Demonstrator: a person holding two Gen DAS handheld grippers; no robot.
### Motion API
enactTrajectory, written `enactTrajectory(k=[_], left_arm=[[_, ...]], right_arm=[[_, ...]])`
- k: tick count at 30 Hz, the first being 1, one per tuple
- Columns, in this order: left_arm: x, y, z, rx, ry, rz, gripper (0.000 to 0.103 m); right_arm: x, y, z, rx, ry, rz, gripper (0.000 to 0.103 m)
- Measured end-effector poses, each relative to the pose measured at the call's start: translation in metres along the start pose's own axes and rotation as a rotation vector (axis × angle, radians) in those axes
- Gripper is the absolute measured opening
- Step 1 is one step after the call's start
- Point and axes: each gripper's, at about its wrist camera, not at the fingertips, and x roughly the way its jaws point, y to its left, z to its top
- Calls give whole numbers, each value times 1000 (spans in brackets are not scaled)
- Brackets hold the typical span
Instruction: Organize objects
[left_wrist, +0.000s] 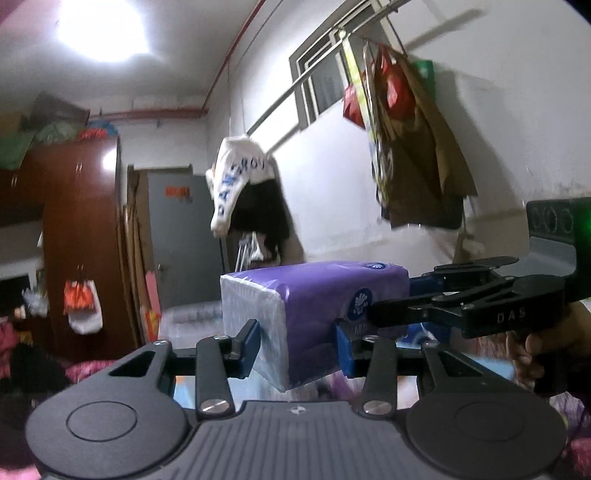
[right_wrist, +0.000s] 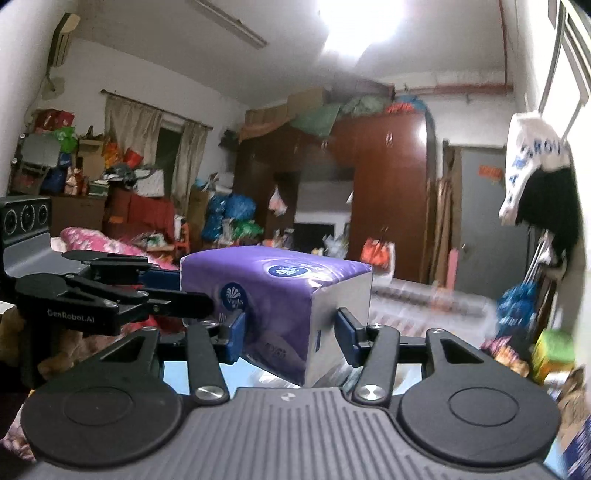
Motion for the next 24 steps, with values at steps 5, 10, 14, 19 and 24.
enactTrajectory(k=[5, 10, 14, 19, 24], left_arm=[[77, 35, 55, -44, 39, -27, 46], [171, 75, 62, -146, 194, -25, 46], [223, 93, 39, -206, 333, -22, 46], [261, 104, 17, -241, 474, 11, 46], [268, 106, 13, -231, 529, 45, 47]], right_arm=[[45, -51, 57, 11, 36, -52, 54], [118, -109, 73, 83, 173, -82, 53], [168, -138, 49, 133, 303, -99, 53], [208, -147, 26, 147, 433, -115, 53], [216, -137, 25, 99, 494, -135, 53]])
